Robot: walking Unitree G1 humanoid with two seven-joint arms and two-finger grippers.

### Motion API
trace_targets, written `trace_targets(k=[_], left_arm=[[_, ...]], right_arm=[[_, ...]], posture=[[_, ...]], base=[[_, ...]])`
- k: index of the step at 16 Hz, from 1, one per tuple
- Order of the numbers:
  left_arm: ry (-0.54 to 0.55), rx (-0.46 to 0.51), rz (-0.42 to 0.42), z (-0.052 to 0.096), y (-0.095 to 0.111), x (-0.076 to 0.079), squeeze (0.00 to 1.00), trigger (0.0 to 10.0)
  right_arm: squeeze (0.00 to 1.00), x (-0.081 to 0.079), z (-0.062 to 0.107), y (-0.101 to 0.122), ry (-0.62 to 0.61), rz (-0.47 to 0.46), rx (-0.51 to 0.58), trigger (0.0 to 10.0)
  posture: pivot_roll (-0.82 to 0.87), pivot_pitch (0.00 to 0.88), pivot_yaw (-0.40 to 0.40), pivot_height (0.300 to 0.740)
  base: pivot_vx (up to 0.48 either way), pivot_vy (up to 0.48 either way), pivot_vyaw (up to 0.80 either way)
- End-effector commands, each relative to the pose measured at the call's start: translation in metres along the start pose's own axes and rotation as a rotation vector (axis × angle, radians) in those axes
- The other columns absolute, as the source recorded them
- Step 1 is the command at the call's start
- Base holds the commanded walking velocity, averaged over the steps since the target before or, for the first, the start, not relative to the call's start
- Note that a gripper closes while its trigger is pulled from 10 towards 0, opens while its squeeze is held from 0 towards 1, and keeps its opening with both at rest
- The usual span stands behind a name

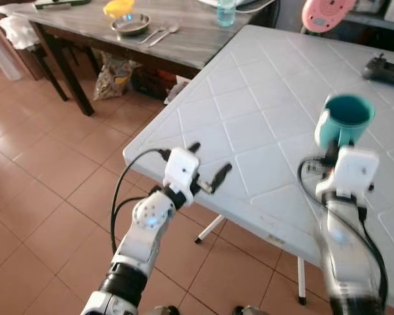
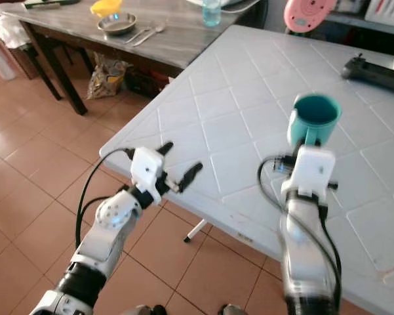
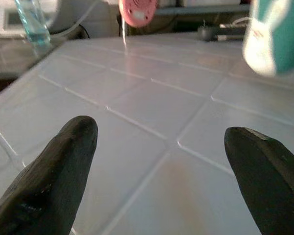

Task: Setting the table

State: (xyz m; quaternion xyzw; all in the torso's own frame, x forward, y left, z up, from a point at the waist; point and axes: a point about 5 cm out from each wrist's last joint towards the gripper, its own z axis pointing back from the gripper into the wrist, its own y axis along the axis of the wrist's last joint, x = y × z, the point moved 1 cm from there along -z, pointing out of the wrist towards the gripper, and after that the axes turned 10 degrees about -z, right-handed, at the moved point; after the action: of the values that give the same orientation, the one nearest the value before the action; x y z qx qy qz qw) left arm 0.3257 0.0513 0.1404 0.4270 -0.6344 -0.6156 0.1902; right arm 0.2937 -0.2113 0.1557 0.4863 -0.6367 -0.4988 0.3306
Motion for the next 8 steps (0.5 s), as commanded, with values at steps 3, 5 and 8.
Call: trace_targets(k=[3, 5, 8], left_arm=[[0.062, -0.017, -0.004, 0.004, -0.006, -0.009, 0.00, 10.0], [0.107, -0.012, -0.002, 0.005, -0.005, -0.014, 0.00, 10.0], [0.195, -0.030, -0.014, 0.010, -0.008, -0.025, 0.00, 10.0]], right_arm=[[0.00, 0.000, 0.020, 0.018, 0.024, -0.009, 0.029, 0.0], [0.00, 0.004, 0.032, 0.027, 0.017, -0.006, 0.029, 0.0], [0.00, 0.007, 0.045, 0.036, 0.001, 0.010, 0.028, 0.0]], posture=[[-0.01, 0.087, 0.043, 0.740], [-0.03, 0.078, 0.036, 0.740], [-0.03, 0.070, 0.031, 0.740]], base=[[0.000, 0.000, 0.00], [0.000, 0.000, 0.00], [0.000, 0.000, 0.00]])
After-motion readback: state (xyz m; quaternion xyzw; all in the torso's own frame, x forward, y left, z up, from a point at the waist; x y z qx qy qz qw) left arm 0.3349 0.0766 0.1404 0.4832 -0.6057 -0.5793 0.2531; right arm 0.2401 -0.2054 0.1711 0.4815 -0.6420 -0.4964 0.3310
